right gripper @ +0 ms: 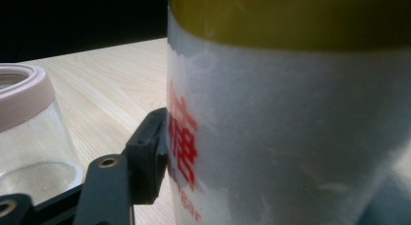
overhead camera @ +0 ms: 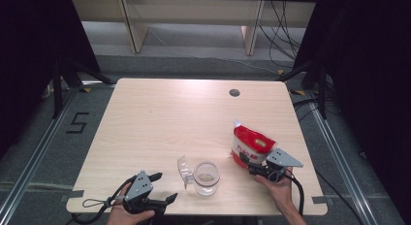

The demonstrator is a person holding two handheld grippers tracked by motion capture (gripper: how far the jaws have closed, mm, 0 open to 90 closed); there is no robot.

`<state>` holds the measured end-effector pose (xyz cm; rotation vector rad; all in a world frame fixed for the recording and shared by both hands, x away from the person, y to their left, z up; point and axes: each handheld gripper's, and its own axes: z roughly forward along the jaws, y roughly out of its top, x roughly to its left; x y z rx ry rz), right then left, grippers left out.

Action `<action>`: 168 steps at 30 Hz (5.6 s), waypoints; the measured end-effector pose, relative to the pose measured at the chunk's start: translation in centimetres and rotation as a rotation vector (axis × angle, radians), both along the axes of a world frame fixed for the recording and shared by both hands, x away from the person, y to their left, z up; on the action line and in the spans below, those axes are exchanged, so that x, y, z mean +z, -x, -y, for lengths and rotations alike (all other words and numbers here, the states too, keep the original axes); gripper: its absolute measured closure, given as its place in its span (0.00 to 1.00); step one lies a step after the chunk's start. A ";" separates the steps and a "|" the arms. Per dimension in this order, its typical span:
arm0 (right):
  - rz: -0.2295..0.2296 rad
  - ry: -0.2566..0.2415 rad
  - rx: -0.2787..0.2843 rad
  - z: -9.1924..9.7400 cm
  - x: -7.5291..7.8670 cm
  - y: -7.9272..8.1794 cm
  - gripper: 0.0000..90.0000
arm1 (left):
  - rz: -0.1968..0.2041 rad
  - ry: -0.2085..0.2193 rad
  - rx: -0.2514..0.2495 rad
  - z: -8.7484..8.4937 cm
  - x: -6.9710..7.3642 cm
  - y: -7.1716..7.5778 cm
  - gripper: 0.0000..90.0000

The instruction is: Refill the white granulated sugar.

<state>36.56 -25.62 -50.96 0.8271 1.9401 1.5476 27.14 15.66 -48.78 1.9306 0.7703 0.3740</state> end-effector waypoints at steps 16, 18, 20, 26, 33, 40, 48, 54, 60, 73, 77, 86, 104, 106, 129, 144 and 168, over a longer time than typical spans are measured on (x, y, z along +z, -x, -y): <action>-0.048 -0.031 -0.114 -1.2 0.1 1.7 0.48 | 0.006 0.019 -0.005 0.1 0.0 0.0 0.18; -0.042 -0.041 -0.106 -1.1 0.0 1.7 0.48 | 0.005 0.005 -0.007 0.0 0.0 0.0 0.19; -0.035 -0.035 -0.105 -1.1 -0.1 1.6 0.48 | 0.000 0.012 -0.005 0.1 0.0 0.0 0.18; -0.023 -0.046 -0.091 -1.2 -0.4 1.2 0.47 | 0.001 0.010 -0.003 0.1 0.0 0.1 0.19; -0.012 -0.036 -0.054 -1.0 -0.4 0.9 0.48 | 0.001 0.000 -0.007 0.1 0.0 0.1 0.19; -0.031 -0.051 -0.071 -1.0 -0.3 1.0 0.49 | 0.003 0.004 -0.008 0.0 0.0 0.0 0.19; -0.029 -0.015 -0.044 -0.6 0.1 1.3 0.51 | 0.006 0.018 -0.012 0.1 0.0 0.0 0.19; -0.012 0.017 -0.020 -0.5 0.6 1.8 0.52 | 0.008 0.002 -0.007 -0.1 0.2 0.0 0.19; -0.002 -0.025 -0.031 -0.5 0.9 2.4 0.52 | 0.006 0.012 -0.008 -0.1 0.1 0.0 0.19; 0.162 0.149 0.031 -0.5 3.4 4.3 0.53 | 0.018 0.005 -0.010 -0.2 0.2 -0.1 0.19; 0.219 0.221 0.051 -0.7 4.1 5.3 0.53 | 0.009 0.018 -0.004 -0.1 0.1 -0.1 0.19; 0.284 0.327 0.066 -0.9 4.9 7.1 0.53 | 0.004 0.006 -0.005 -0.1 0.1 -0.1 0.19; 0.351 0.505 0.097 -1.5 5.3 8.8 0.53 | 0.004 0.005 -0.006 -0.1 0.1 -0.2 0.19; 0.383 0.564 0.100 -1.8 5.4 8.9 0.53 | 0.005 0.006 -0.006 -0.1 0.1 -0.1 0.19; 0.484 0.810 0.123 -2.3 5.3 9.4 0.54 | 0.007 0.003 -0.006 -0.3 0.0 -0.2 0.19; 0.573 0.984 0.137 -3.1 4.9 9.6 0.54 | 0.006 0.002 -0.005 -0.3 -0.1 -0.2 0.19; 0.721 1.246 0.131 -4.3 5.1 10.1 0.55 | 0.004 -0.010 -0.011 -0.2 -0.2 -0.2 0.19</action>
